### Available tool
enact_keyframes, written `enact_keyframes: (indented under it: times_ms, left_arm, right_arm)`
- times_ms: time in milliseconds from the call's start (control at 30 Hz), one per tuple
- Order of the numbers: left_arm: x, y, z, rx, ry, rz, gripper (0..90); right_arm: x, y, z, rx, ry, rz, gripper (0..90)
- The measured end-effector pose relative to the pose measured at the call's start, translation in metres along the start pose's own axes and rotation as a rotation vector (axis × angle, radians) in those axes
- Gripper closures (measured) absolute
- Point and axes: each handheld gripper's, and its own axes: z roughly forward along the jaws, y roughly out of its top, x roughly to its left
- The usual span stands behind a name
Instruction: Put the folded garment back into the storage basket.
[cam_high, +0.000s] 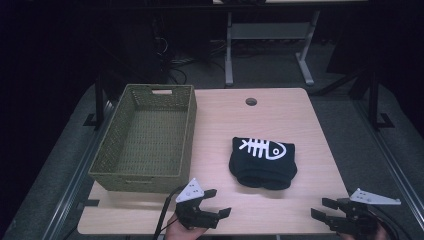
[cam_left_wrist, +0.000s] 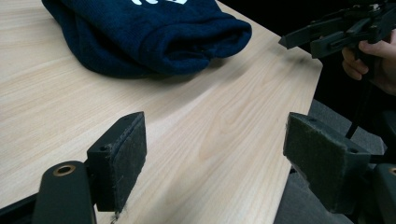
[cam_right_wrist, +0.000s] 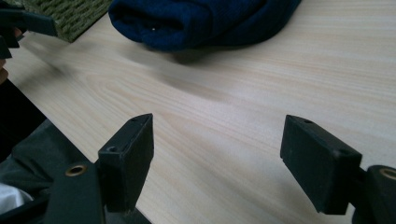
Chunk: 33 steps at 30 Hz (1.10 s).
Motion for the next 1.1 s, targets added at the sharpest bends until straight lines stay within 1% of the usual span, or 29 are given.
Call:
enact_keyframes:
  times_ms: [33,67,100,133,167,200,233,267,300,333,367,400,433,500,533,600,667,800,933,1000,1067,1100]
  left_arm:
    - [0.0,0.001,0.002,-0.001,0.0,-0.002,21.2]
    - [0.0,0.003,0.003,0.0,0.007,0.009,21.2]
    - [0.001,0.005,0.004,0.002,0.006,0.007,21.2]
    - [0.002,0.007,0.006,-0.001,-0.004,-0.001,21.2]
    - [0.003,0.009,0.006,-0.001,-0.006,0.001,21.2]
    - [0.004,0.011,0.008,0.002,0.003,0.007,21.2]
    - [0.005,0.012,0.01,0.005,0.001,0.002,21.2]
    - [0.007,0.014,0.012,0.01,-0.006,-0.006,21.1]
    - [0.008,0.016,0.014,0.01,-0.003,-0.006,21.1]
    - [0.008,0.018,0.016,0.007,0.002,-0.003,21.0]
    - [0.009,0.02,0.018,0.007,0.002,-0.004,21.0]
    - [0.01,0.023,0.021,0.004,-0.003,-0.012,21.1]
    - [0.01,0.024,0.022,0.003,-0.002,-0.008,21.1]
    - [0.011,0.028,0.027,0.004,0.003,-0.002,21.1]
    - [0.012,0.03,0.029,0.007,0.003,0.001,21.1]
    - [0.014,0.033,0.032,0.005,0.008,-0.001,21.1]
    - [0.016,0.035,0.035,0.006,0.01,-0.002,21.1]
    - [0.023,0.039,0.041,0.015,-0.005,-0.03,21.1]
    - [0.029,0.044,0.048,0.02,0.007,-0.036,21.0]
    - [0.033,0.048,0.053,0.024,0.015,-0.047,20.9]
    - [0.036,0.051,0.056,0.024,0.019,-0.064,20.9]
    - [0.038,0.053,0.058,0.022,0.026,-0.066,20.9]
  right_arm:
    - [-0.001,0.002,0.0,-0.009,0.001,0.001,24.9]
    - [-0.001,0.003,0.0,-0.01,0.001,0.007,24.6]
    - [-0.001,0.005,0.0,-0.013,-0.001,0.005,24.3]
    - [-0.002,0.008,0.0,-0.02,0.0,0.007,24.2]
    - [-0.002,0.008,0.0,-0.02,0.0,0.007,24.2]
    - [-0.002,0.01,0.0,-0.023,0.008,0.01,24.2]
    - [-0.002,0.014,0.0,-0.018,0.011,0.012,23.7]
    - [-0.001,0.02,0.002,-0.014,-0.008,-0.007,22.8]
    - [-0.001,0.02,0.002,-0.014,-0.008,-0.007,22.8]
    - [-0.001,0.026,0.003,-0.008,-0.002,-0.006,21.5]
    - [-0.001,0.026,0.003,-0.008,-0.002,-0.006,21.5]
    - [-0.001,0.031,0.006,-0.003,-0.011,-0.018,20.7]
    - [-0.001,0.031,0.006,-0.003,-0.011,-0.018,20.7]
    - [-0.001,0.036,0.009,0.003,0.0,-0.014,20.2]
    - [-0.001,0.038,0.011,0.006,0.0,-0.021,19.6]
    - [-0.003,0.042,0.015,0.028,0.019,-0.011,19.5]
    - [-0.003,0.047,0.022,0.037,0.023,-0.012,19.2]
    - [-0.004,0.052,0.027,0.049,0.027,-0.003,18.4]
    - [-0.005,0.06,0.032,0.06,0.032,-0.004,17.5]
    - [-0.006,0.064,0.034,0.061,0.041,-0.003,17.1]
    - [-0.007,0.068,0.036,0.061,0.037,0.0,17.0]
    - [-0.008,0.069,0.037,0.061,0.04,0.005,17.0]
